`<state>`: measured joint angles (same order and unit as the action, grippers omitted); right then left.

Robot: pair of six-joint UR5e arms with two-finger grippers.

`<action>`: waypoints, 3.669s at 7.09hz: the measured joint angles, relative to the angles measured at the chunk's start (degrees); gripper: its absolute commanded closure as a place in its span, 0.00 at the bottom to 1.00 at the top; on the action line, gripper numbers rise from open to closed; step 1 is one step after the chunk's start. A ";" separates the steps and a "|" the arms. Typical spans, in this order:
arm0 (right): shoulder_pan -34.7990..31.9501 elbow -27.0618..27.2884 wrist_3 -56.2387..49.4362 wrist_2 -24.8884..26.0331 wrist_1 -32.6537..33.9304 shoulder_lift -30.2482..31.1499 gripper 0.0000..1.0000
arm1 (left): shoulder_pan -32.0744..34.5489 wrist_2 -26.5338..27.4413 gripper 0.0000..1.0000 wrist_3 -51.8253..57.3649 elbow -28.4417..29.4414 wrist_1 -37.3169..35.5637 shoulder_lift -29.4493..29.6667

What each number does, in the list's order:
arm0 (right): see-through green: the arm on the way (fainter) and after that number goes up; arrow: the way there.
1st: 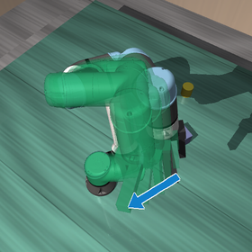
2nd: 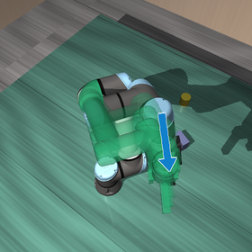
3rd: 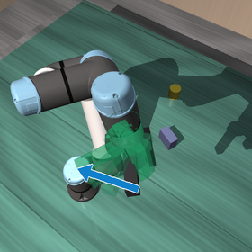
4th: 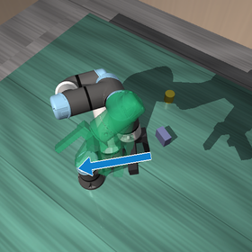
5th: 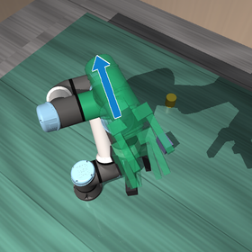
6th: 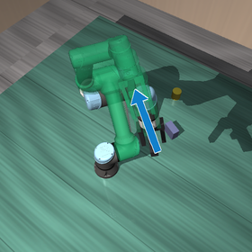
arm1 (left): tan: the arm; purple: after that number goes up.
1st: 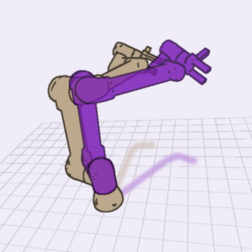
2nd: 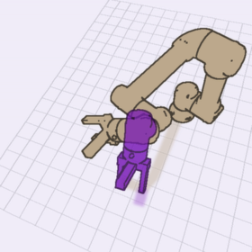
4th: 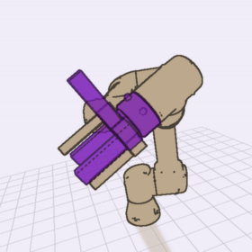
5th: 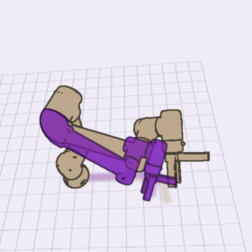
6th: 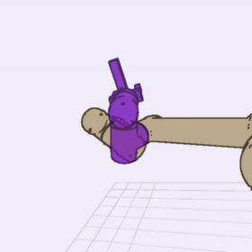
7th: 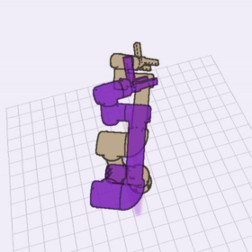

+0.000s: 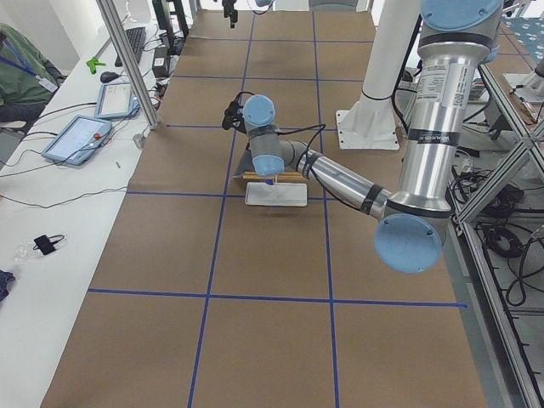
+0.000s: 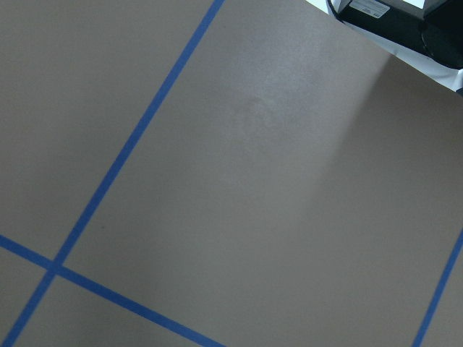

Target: Hang towel on rack

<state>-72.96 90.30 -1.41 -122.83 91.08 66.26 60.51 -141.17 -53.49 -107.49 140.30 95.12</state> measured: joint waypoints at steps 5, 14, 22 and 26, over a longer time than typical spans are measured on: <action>-10.88 -6.65 -19.01 -5.79 0.26 4.83 0.00 | 4.74 -0.44 0.88 15.49 1.53 1.29 -10.97; -16.07 -6.72 -22.14 -5.38 -0.26 16.22 0.00 | 12.33 0.39 0.00 24.54 10.75 2.34 -11.08; -16.95 -7.66 -21.36 -5.66 -0.29 19.91 0.00 | 25.93 16.46 0.00 66.92 14.80 -39.13 -11.10; -16.95 -7.43 -21.42 -5.71 -0.37 19.79 0.00 | 27.15 14.85 0.00 66.50 11.63 -49.59 -10.84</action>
<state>-89.91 82.87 -22.83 -128.55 90.71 86.05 87.66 -126.32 13.01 -95.86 90.71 84.28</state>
